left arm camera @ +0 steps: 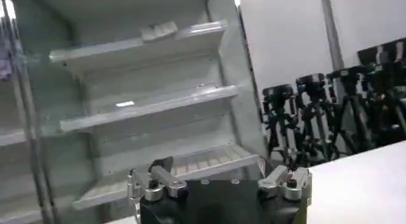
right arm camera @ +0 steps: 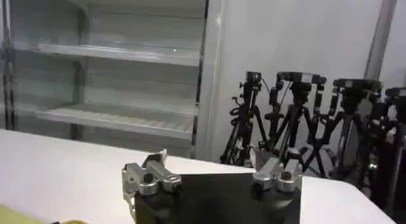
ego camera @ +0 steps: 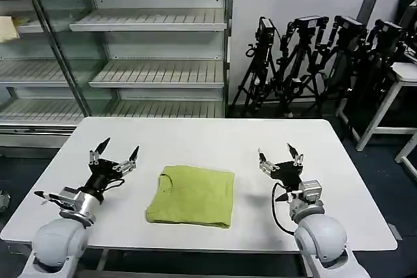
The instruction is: Fold and organize the clothes.
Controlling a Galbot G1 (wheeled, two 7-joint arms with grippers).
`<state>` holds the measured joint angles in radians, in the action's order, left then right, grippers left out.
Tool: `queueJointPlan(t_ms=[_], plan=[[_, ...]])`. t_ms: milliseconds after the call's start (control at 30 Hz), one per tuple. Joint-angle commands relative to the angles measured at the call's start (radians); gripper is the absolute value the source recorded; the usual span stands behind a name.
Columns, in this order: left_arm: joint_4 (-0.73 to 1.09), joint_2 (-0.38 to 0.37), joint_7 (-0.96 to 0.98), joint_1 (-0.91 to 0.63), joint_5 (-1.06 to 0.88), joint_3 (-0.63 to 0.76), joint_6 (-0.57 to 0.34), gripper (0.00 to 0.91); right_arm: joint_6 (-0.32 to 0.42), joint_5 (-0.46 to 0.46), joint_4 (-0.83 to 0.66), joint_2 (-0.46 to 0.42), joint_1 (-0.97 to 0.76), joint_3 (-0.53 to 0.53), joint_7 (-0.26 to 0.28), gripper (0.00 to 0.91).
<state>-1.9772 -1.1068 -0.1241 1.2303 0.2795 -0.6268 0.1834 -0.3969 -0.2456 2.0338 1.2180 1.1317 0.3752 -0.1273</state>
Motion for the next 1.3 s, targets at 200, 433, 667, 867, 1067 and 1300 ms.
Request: queueJointPlan(t_ms=[200,433,667,867,1067,1300], plan=[[0.021,-0.007,-0.043,0.025,-0.017,-0.078,-0.042,0.907,-0.025,0.086,-0.004,0.014,-0.011,-0.025,-0.013,0.907],[0.016,0.017,-0.043,0.024,-0.016,-0.070,-0.034,0.907,0.010,0.070,-0.006,0.020,-0.003,-0.010,-0.015,0.907],[0.034,-0.008,-0.053,-0.015,-0.043,-0.020,-0.044,0.907,0.031,0.061,-0.031,0.014,-0.021,0.035,0.000,0.907],[0.048,-0.017,-0.052,-0.026,-0.091,0.013,-0.051,0.907,0.032,0.036,-0.022,-0.001,-0.009,0.044,0.008,0.907],[0.037,0.004,-0.023,-0.026,-0.127,0.037,-0.066,0.907,-0.007,0.070,0.001,0.010,0.008,0.072,0.022,0.907],[0.043,0.033,0.008,-0.011,-0.208,0.031,-0.116,0.907,0.064,0.157,-0.001,0.016,0.002,0.055,0.040,0.907]])
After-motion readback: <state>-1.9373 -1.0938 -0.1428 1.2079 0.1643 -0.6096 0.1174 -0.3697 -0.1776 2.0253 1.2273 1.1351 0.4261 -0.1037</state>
